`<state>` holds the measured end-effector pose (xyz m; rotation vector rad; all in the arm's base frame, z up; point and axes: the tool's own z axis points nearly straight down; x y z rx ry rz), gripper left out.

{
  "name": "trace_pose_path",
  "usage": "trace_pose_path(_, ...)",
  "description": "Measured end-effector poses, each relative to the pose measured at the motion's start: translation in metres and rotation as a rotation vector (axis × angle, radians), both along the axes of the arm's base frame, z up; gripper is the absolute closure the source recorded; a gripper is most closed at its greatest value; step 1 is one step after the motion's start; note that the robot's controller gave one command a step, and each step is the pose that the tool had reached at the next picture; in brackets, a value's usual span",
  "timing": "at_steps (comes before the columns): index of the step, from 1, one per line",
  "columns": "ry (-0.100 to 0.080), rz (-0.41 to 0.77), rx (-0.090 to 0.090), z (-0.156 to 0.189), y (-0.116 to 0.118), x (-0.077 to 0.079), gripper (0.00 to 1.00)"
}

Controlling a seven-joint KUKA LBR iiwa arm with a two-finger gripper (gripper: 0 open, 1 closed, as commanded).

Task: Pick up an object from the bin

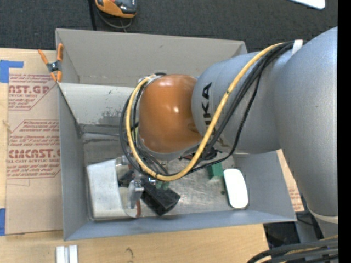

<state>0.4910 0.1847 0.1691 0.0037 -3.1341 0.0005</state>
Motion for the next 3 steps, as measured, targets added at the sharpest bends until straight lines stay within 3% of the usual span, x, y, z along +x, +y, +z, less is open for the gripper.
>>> trace_pose_path(1,-0.007,-0.001,0.002,0.004,-0.001,0.002,0.0)
trace_pose_path(2,-0.016,-0.02,0.005,-0.037,-0.019,0.019,0.0)
trace_pose_path(3,-0.008,0.086,0.001,-0.081,-0.038,0.028,0.0)
